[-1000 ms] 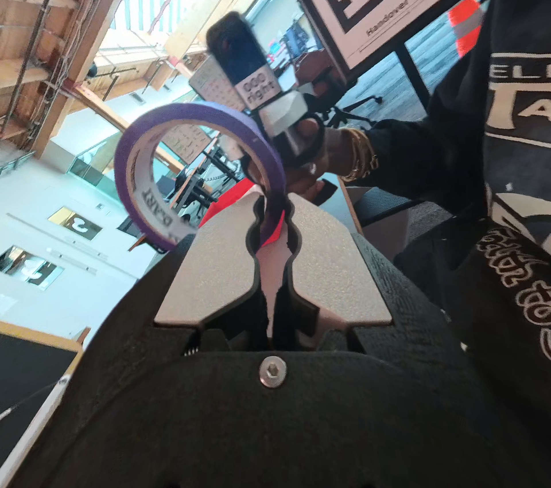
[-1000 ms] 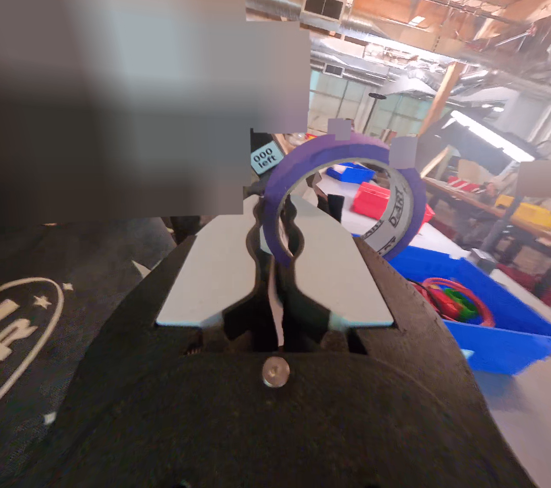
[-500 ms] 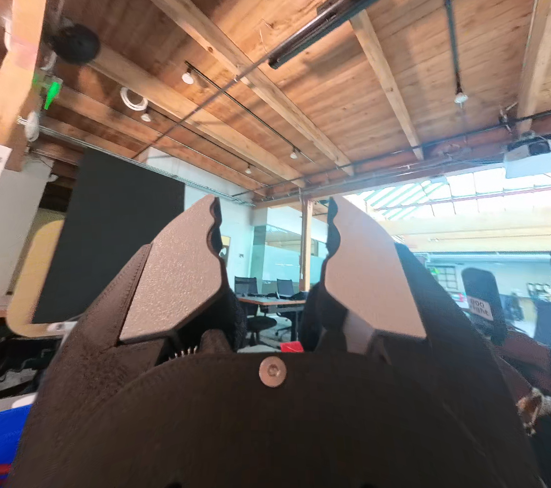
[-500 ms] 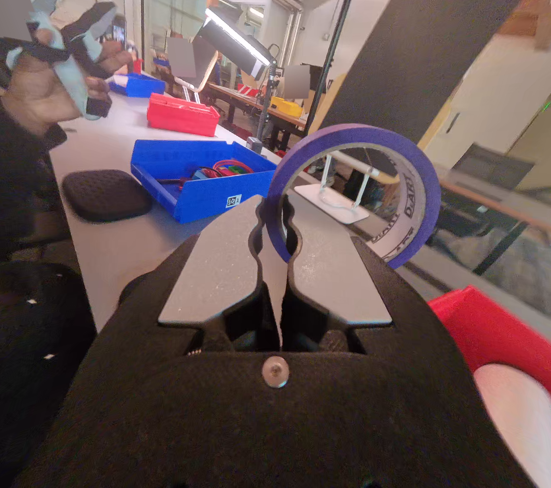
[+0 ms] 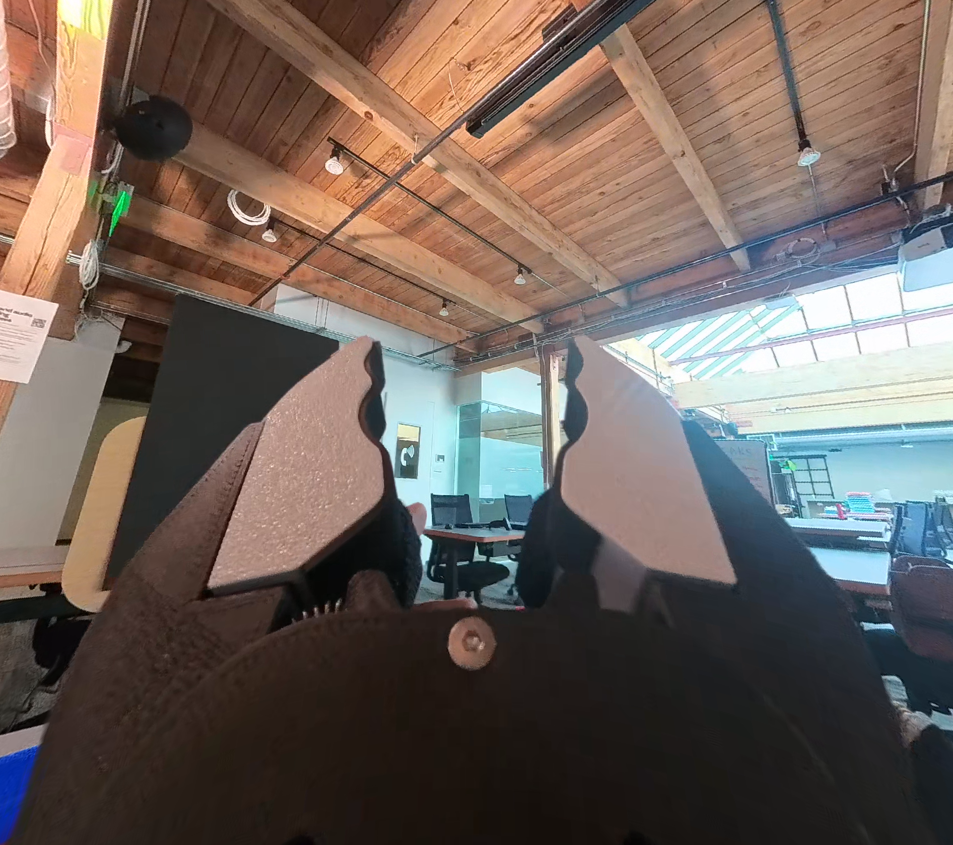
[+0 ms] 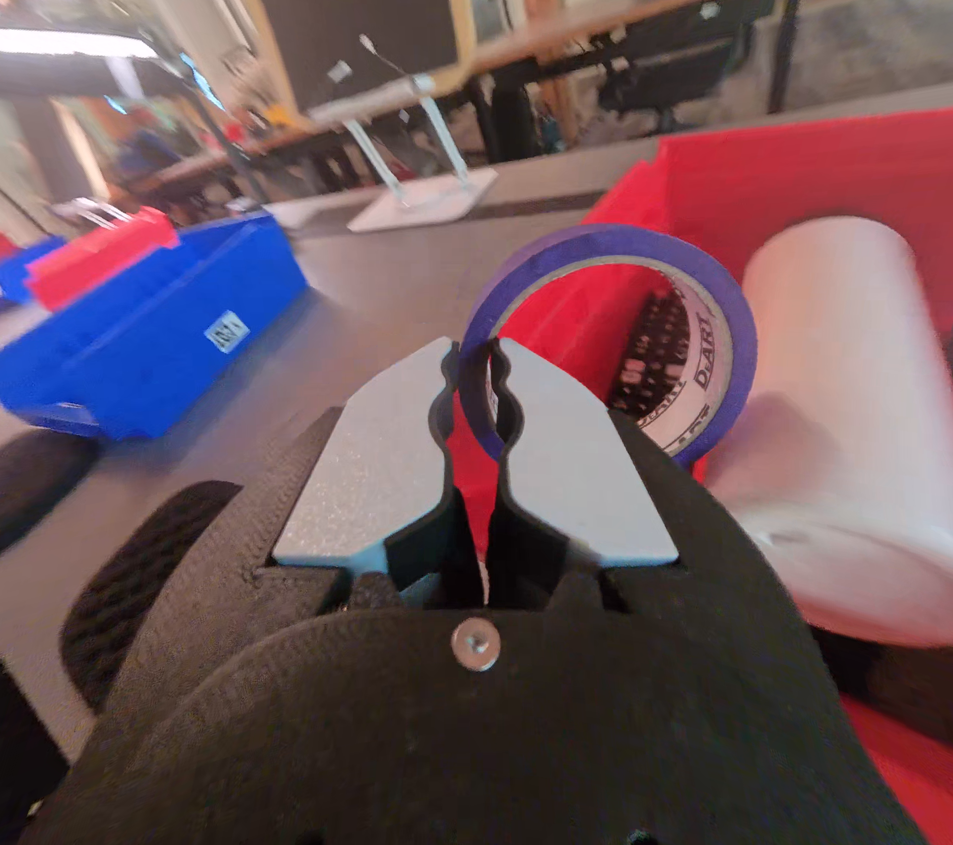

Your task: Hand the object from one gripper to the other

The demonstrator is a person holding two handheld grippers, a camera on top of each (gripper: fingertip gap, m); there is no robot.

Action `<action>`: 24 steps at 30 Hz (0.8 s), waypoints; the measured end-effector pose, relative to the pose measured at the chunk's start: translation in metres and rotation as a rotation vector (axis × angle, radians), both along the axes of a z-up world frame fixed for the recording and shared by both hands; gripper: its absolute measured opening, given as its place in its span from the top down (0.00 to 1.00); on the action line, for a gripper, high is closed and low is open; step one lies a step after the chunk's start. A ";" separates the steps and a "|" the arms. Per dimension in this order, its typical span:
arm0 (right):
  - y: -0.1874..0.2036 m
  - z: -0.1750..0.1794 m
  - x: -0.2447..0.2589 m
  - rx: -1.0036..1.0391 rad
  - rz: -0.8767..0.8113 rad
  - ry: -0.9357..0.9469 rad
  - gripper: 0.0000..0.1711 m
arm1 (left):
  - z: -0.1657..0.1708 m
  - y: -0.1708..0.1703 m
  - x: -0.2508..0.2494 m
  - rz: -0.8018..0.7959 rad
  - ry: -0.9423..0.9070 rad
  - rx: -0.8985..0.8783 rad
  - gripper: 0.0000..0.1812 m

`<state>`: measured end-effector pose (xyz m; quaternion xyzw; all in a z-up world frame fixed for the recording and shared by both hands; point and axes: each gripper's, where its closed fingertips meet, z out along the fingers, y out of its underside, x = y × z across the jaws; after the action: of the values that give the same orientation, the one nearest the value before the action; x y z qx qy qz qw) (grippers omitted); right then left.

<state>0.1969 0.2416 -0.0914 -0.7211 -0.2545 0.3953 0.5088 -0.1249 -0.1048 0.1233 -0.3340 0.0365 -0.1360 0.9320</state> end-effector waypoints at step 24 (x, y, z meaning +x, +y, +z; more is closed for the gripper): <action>-0.018 0.092 0.026 0.455 -0.237 0.213 0.61 | -0.058 0.036 -0.071 0.246 0.170 -0.495 0.72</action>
<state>0.2231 0.2236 0.0007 -0.5673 -0.1956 0.3393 0.7244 -0.1961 -0.0693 0.0654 -0.5633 0.0396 0.0018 0.8253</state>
